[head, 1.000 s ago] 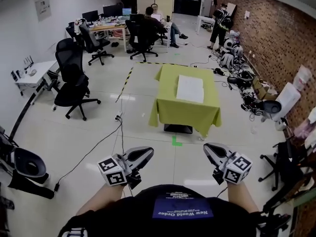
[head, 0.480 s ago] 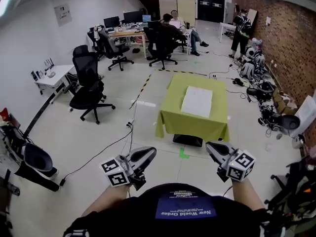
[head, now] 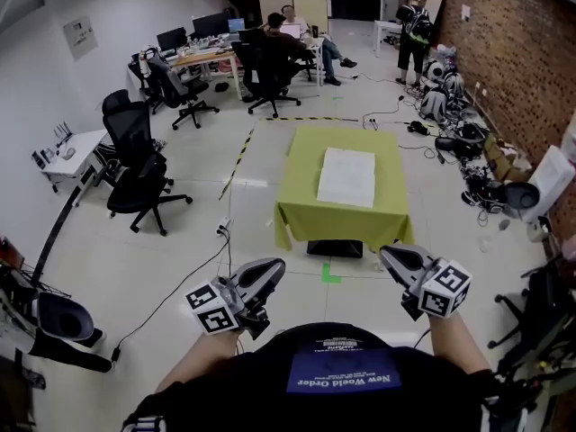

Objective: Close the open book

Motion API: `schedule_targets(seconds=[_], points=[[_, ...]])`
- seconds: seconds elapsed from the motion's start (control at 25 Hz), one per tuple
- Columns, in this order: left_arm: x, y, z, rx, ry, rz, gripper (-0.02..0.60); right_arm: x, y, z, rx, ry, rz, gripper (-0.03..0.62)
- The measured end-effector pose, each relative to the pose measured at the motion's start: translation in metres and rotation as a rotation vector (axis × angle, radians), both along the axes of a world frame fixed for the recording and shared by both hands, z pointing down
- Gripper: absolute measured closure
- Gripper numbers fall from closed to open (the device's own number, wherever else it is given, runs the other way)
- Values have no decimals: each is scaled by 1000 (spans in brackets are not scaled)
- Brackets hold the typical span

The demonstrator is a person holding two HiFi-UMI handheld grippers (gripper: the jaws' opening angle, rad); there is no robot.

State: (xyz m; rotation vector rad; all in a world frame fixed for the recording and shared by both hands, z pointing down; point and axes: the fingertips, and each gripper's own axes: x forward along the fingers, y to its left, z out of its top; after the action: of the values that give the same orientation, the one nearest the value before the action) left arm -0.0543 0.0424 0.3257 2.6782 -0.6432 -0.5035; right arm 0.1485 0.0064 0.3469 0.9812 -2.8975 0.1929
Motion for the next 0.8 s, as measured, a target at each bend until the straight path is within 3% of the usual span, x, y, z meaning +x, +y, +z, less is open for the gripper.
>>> schedule_targets(seconds=[0.24,0.44,0.8], points=[[-66,-74,-12,38,9,104,577,-63,-52,-26,40,29,97,609],[-103,-118,-1,12,24,166,577,-97,-86,-23,5,28,164,609],[-97,-170,13,-1,34,272,577,-107,-124,-16,-29,35,221,609]])
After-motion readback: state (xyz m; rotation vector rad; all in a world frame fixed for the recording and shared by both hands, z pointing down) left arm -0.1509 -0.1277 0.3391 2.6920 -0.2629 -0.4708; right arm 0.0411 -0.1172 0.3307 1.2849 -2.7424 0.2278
